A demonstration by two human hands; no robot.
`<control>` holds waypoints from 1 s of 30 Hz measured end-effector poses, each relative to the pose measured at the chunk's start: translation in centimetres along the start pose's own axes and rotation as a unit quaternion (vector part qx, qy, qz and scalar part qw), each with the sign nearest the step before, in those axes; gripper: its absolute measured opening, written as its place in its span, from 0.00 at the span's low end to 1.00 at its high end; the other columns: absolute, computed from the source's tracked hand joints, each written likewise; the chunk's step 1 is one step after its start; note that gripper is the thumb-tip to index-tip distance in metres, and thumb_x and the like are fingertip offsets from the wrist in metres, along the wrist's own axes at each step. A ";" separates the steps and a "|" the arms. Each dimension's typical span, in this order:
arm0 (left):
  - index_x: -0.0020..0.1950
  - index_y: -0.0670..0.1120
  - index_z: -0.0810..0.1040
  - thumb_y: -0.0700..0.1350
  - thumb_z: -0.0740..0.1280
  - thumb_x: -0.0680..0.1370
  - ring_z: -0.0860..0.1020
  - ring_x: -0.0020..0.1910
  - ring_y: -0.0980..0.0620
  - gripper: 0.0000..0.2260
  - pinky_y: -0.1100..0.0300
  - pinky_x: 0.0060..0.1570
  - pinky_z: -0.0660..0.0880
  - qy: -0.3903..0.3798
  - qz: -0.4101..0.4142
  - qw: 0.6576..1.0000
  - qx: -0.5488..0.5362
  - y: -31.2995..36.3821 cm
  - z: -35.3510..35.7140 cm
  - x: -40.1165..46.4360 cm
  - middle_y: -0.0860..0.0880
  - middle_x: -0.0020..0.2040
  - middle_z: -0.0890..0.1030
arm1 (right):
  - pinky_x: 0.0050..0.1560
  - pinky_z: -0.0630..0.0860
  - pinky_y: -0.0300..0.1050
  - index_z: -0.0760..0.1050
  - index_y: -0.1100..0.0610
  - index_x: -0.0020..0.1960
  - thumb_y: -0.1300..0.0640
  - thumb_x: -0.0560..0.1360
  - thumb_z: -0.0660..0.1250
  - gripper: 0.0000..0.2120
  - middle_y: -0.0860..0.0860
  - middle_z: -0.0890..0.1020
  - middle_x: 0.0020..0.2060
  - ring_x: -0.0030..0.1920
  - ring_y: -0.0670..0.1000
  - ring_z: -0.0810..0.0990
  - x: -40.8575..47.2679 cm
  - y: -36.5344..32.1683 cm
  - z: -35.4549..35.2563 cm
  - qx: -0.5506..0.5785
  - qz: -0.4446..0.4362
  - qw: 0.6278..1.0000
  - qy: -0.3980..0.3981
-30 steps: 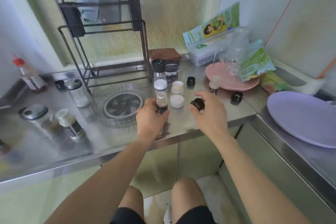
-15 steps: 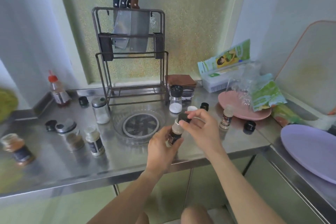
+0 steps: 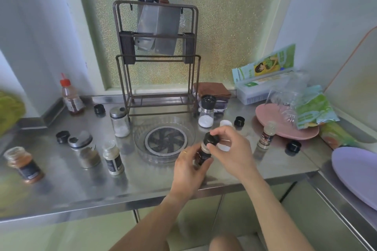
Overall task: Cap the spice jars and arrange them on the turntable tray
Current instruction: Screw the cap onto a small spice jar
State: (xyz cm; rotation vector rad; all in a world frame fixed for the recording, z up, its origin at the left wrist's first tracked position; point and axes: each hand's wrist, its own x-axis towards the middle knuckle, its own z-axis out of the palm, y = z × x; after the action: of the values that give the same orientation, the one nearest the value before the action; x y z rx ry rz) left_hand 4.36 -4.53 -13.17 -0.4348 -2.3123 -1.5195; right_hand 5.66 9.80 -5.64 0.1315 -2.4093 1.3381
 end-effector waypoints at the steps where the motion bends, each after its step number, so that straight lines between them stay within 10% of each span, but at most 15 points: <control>1: 0.60 0.56 0.79 0.50 0.75 0.75 0.80 0.49 0.57 0.15 0.52 0.52 0.80 0.001 0.002 1.000 0.004 -0.1 0.0 0.0 0.61 0.50 0.82 | 0.58 0.80 0.42 0.79 0.49 0.56 0.59 0.70 0.79 0.17 0.40 0.85 0.47 0.50 0.40 0.84 0.4 -0.3 -0.3 -0.047 -0.012 0.999 -0.014; 14: 0.66 0.54 0.78 0.52 0.73 0.77 0.78 0.53 0.54 0.18 0.56 0.56 0.76 -0.009 0.031 0.999 0.037 -0.6 0.4 -0.2 0.57 0.53 0.82 | 0.54 0.79 0.52 0.72 0.46 0.66 0.41 0.71 0.74 0.26 0.45 0.80 0.56 0.53 0.51 0.81 2.8 -2.9 -3.1 -0.333 -0.031 0.928 -0.166; 18: 0.66 0.54 0.78 0.50 0.73 0.77 0.77 0.52 0.55 0.18 0.61 0.55 0.74 -0.014 0.036 0.999 0.038 -0.6 0.3 -0.3 0.56 0.53 0.81 | 0.52 0.79 0.46 0.77 0.47 0.62 0.53 0.72 0.75 0.19 0.47 0.83 0.57 0.49 0.49 0.82 2.9 -3.0 -3.3 -0.302 -0.055 0.930 -0.201; 21: 0.67 0.53 0.78 0.50 0.73 0.77 0.76 0.53 0.56 0.18 0.71 0.54 0.69 -0.021 0.046 0.998 0.049 -0.6 0.3 -0.3 0.55 0.53 0.81 | 0.46 0.79 0.48 0.79 0.48 0.54 0.43 0.70 0.75 0.15 0.47 0.84 0.47 0.44 0.51 0.81 3.2 -3.3 -3.2 -0.347 -0.044 0.920 -0.178; 30: 0.69 0.54 0.76 0.48 0.72 0.77 0.74 0.54 0.64 0.20 0.74 0.53 0.68 -0.029 0.034 0.999 0.011 -0.5 0.2 -0.5 0.57 0.53 0.80 | 0.54 0.81 0.47 0.79 0.46 0.61 0.59 0.71 0.77 0.20 0.44 0.79 0.51 0.48 0.48 0.82 3.7 -2.3 -4.0 -0.240 -0.048 0.935 -0.257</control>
State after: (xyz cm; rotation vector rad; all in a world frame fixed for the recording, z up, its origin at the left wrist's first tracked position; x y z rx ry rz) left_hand 4.62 -4.57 -13.86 -0.5531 -2.3315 -1.4671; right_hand 3.94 12.27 -0.48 0.5120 -3.0403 0.6885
